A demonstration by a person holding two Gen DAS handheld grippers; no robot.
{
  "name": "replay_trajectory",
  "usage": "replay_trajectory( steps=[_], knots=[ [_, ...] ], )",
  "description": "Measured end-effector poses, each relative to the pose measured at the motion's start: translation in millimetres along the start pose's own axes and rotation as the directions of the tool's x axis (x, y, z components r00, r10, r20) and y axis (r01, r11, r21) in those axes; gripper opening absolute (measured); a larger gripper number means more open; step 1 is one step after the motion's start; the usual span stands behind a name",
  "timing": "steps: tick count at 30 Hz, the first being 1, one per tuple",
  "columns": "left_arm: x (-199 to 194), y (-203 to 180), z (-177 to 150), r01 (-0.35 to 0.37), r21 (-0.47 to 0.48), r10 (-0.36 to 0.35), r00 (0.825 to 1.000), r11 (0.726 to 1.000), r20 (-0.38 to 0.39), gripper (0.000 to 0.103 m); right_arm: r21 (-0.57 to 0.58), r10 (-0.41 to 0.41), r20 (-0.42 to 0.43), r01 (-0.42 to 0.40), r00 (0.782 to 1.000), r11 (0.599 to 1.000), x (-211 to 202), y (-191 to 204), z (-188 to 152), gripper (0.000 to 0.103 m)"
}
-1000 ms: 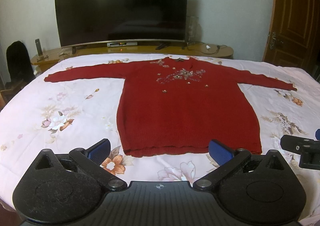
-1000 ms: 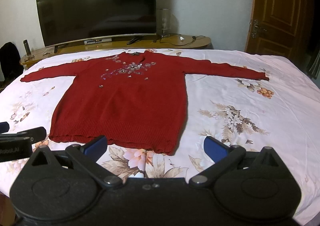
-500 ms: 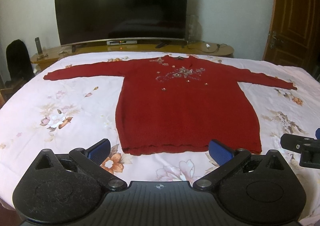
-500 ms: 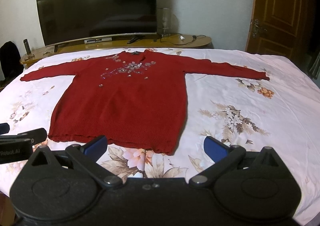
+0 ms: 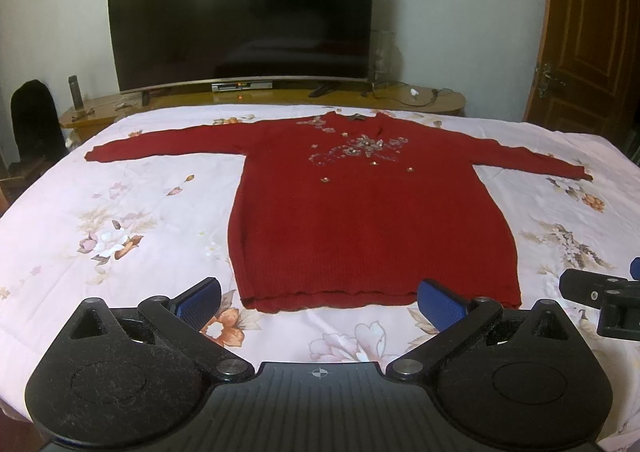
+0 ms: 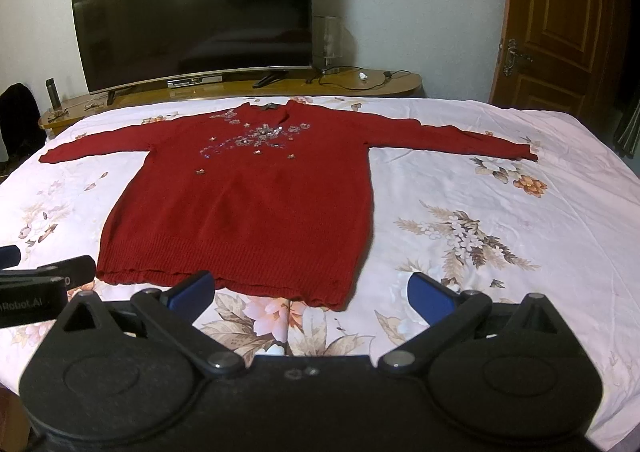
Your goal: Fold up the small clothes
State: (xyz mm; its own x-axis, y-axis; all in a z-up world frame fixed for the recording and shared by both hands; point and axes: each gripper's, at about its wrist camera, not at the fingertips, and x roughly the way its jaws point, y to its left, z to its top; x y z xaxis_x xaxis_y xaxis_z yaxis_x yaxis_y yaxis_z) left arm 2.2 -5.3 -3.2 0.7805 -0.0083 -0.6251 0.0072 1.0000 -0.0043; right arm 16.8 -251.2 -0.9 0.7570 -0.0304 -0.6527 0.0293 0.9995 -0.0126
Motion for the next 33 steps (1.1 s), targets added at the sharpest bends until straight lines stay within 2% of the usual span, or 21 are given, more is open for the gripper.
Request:
replay_trajectory(
  steps=[33],
  knots=[
    [-4.9, -4.8, -1.5, 0.003, 0.009, -0.003, 1.000, 1.000, 0.007, 0.103, -0.002, 0.001, 0.004, -0.001, 1.000, 1.000, -3.7, -0.9, -3.1, 0.102]
  ],
)
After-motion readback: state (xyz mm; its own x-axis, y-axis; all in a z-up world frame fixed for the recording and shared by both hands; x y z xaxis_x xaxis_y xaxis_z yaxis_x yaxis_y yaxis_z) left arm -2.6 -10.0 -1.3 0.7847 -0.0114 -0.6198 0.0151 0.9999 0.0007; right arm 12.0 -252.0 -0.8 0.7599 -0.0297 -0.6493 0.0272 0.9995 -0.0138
